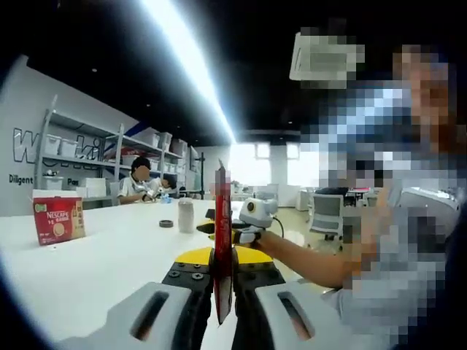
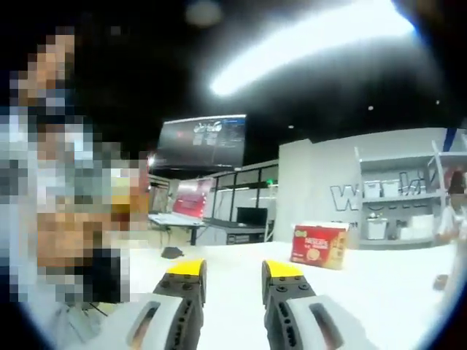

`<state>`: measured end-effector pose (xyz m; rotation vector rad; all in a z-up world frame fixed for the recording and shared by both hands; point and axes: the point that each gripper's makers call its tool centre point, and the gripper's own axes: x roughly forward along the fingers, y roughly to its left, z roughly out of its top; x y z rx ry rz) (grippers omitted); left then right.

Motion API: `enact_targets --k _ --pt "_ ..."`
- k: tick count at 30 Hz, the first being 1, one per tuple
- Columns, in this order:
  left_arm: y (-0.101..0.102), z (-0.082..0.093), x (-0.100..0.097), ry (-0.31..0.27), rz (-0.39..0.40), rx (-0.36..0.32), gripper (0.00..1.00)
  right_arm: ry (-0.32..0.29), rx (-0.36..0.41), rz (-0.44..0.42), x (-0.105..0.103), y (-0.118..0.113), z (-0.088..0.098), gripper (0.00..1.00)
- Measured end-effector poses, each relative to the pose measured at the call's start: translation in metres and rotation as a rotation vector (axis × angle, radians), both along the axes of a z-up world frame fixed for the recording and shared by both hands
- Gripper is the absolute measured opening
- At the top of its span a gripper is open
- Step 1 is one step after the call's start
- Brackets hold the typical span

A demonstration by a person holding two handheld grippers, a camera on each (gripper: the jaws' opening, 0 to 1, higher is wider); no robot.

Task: Tear open the coffee pouch, take out the coffee, and pour the coffee from the pouch into the cup

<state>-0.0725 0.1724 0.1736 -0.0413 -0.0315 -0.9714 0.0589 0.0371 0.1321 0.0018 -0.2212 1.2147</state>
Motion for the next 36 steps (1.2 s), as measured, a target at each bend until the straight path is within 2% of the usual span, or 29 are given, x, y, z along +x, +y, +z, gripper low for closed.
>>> enact_targets --k 8,14,22,24,27,36 --pt "-0.003 -0.003 0.004 0.010 -0.002 0.007 0.12 0.010 0.002 -0.071 0.014 -0.022 -0.006 0.33" --pt "-0.004 -0.006 0.005 0.014 0.003 0.020 0.12 0.030 -0.018 -0.141 0.036 -0.043 -0.012 0.35" --pt "-0.003 -0.004 0.004 0.009 0.004 0.015 0.12 0.066 0.047 -0.247 0.074 -0.079 -0.003 0.35" --pt "-0.003 -0.004 0.003 0.007 0.004 0.015 0.12 0.068 0.068 -0.288 0.075 -0.086 0.002 0.35" --pt "-0.001 -0.002 0.002 0.003 0.005 0.011 0.12 0.075 0.080 -0.304 0.082 -0.098 0.005 0.35" --pt "0.000 0.000 0.002 -0.003 0.010 0.009 0.12 0.071 0.062 -0.398 0.110 -0.132 0.006 0.35"
